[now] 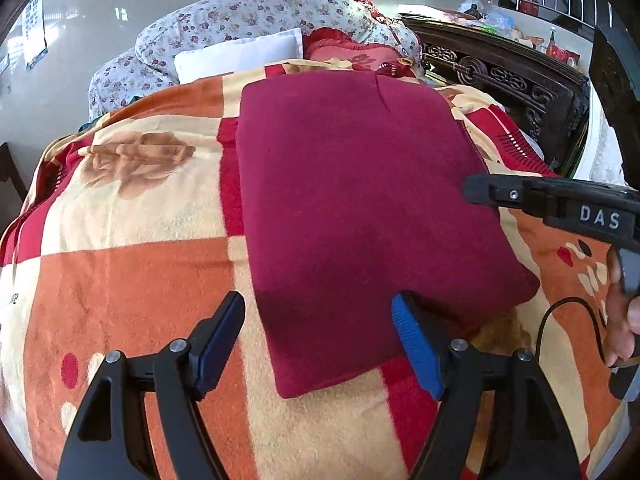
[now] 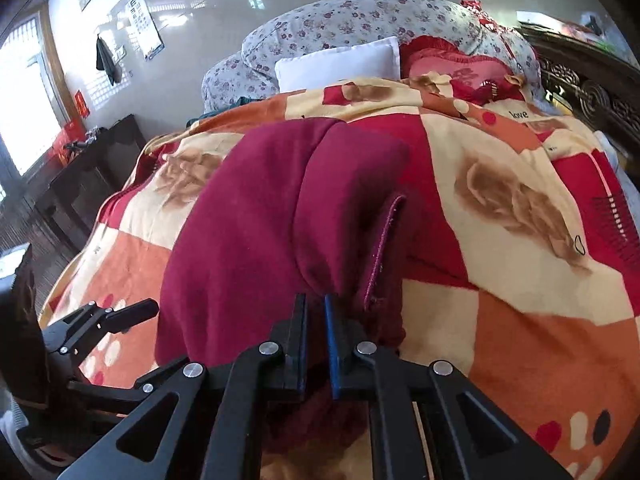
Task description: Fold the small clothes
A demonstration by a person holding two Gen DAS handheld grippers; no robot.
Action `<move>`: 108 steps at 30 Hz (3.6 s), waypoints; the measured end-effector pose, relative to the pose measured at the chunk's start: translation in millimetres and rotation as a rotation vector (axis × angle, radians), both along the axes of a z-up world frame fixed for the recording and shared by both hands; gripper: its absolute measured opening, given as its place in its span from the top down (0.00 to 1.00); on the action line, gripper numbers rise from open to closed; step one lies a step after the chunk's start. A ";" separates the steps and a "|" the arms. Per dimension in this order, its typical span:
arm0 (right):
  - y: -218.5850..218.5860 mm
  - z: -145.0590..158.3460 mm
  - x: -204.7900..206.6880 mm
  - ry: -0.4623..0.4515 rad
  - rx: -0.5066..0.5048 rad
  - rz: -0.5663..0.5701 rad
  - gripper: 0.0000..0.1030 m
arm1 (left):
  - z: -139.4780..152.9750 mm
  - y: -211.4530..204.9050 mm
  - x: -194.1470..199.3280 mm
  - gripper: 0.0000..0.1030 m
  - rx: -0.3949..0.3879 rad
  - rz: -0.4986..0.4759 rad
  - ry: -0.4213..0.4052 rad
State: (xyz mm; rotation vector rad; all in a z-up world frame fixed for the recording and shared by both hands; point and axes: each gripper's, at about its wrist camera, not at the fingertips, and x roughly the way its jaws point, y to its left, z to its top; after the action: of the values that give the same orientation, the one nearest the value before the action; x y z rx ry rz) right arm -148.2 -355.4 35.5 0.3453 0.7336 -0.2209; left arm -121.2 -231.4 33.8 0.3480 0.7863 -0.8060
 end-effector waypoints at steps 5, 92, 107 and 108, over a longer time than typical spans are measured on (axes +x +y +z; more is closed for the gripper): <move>-0.7 7.6 -11.8 -0.055 0.047 -0.003 0.87 | 13.4 14.4 4.6 0.27 -0.035 0.005 0.010; 181.9 -3.6 -58.9 0.094 -0.120 0.162 0.53 | 24.4 147.2 -53.3 0.23 0.033 0.264 -0.077; 193.0 42.0 -92.3 -0.022 -0.199 -0.071 0.14 | 51.0 165.6 -73.2 0.22 -0.038 0.301 -0.074; 194.0 42.7 -92.5 -0.026 -0.198 -0.078 0.13 | 52.2 166.3 -73.9 0.22 -0.040 0.302 -0.075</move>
State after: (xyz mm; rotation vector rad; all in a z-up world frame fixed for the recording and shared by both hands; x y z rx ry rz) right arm -240.7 -161.4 78.2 0.1883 0.6675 -0.3593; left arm -195.1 -65.1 85.9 0.2153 0.7298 -0.5212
